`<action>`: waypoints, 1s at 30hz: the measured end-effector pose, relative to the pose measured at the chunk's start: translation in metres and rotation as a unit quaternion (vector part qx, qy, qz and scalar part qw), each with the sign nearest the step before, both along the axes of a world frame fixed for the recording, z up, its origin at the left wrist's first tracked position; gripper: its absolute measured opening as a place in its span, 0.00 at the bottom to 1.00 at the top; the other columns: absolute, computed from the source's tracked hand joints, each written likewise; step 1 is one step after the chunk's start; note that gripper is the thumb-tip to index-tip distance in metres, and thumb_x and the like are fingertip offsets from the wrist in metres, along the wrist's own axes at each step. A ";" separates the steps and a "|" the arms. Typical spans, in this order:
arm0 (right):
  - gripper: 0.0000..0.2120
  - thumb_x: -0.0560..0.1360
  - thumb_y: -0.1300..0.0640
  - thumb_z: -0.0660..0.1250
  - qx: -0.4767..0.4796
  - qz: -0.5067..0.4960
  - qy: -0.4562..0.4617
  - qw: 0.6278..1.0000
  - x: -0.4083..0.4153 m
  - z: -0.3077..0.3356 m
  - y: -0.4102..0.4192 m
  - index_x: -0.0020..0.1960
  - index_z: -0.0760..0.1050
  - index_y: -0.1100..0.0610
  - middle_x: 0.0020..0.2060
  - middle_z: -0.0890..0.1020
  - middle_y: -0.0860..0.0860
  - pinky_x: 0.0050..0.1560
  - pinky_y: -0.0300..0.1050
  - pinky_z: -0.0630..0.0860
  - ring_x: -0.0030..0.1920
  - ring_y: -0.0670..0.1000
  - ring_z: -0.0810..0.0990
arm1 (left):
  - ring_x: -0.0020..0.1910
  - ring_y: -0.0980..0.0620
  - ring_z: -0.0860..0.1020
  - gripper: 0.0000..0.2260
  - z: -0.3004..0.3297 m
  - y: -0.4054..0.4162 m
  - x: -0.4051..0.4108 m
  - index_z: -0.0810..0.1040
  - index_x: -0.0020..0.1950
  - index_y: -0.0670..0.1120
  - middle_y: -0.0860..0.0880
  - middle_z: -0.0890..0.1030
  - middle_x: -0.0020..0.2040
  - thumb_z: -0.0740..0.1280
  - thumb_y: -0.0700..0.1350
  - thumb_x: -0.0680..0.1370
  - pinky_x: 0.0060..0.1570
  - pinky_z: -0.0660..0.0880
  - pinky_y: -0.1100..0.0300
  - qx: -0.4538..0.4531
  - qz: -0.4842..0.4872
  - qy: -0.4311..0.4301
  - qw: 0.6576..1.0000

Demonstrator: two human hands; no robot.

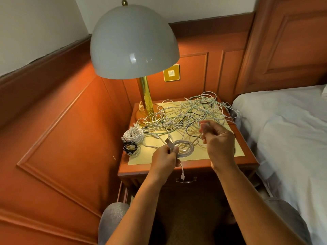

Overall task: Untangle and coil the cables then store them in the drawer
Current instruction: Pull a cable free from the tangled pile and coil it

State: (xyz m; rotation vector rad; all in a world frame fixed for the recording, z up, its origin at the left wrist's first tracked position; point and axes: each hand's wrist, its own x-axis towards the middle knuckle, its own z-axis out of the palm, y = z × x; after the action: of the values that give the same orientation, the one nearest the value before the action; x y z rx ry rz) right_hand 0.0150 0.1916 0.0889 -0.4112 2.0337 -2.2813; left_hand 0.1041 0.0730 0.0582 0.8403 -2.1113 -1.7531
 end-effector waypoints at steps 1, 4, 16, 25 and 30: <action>0.07 0.78 0.59 0.67 -0.016 -0.004 -0.024 1.000 -0.005 0.000 0.001 0.53 0.81 0.53 0.37 0.82 0.49 0.31 0.37 0.71 0.32 0.44 0.73 | 0.33 0.52 0.77 0.08 0.002 0.001 -0.001 0.77 0.50 0.39 0.45 0.78 0.37 0.62 0.43 0.82 0.36 0.76 0.58 0.006 0.000 0.008 1.000; 0.13 0.76 0.57 0.69 -0.038 -0.011 -0.088 0.995 -0.014 -0.005 0.002 0.60 0.75 0.55 0.38 0.81 0.52 0.29 0.37 0.70 0.31 0.45 0.72 | 0.34 0.52 0.76 0.07 0.005 0.003 -0.003 0.77 0.49 0.41 0.44 0.77 0.37 0.63 0.44 0.82 0.35 0.75 0.59 0.017 -0.012 0.024 0.999; 0.07 0.77 0.69 0.63 0.189 0.176 -0.118 0.959 -0.030 -0.011 0.012 0.52 0.77 0.63 0.39 0.80 0.57 0.35 0.42 0.74 0.35 0.49 0.75 | 0.32 0.55 0.76 0.09 0.002 0.001 -0.002 0.77 0.48 0.42 0.47 0.78 0.35 0.63 0.47 0.81 0.35 0.74 0.60 -0.077 -0.040 0.028 0.996; 0.09 0.76 0.73 0.62 0.129 0.306 -0.209 0.920 -0.038 -0.010 0.017 0.47 0.79 0.66 0.41 0.80 0.58 0.38 0.43 0.71 0.39 0.52 0.74 | 0.30 0.53 0.77 0.07 0.007 0.000 -0.005 0.77 0.47 0.44 0.47 0.79 0.33 0.64 0.46 0.81 0.36 0.74 0.57 -0.115 -0.063 0.004 0.991; 0.16 0.74 0.76 0.56 0.049 0.315 -0.269 0.909 -0.028 -0.011 0.014 0.56 0.76 0.65 0.46 0.81 0.64 0.44 0.48 0.79 0.44 0.57 0.80 | 0.31 0.53 0.76 0.09 0.005 0.002 -0.003 0.79 0.49 0.41 0.46 0.80 0.34 0.63 0.45 0.81 0.36 0.73 0.57 -0.139 -0.065 -0.026 0.988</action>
State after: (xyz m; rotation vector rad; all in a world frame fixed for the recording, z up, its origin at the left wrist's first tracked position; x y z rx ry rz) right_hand -0.0131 0.2060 0.0775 -0.3182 1.4533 -1.6536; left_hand 0.1009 0.0754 0.0636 0.6923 -2.4200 -1.4588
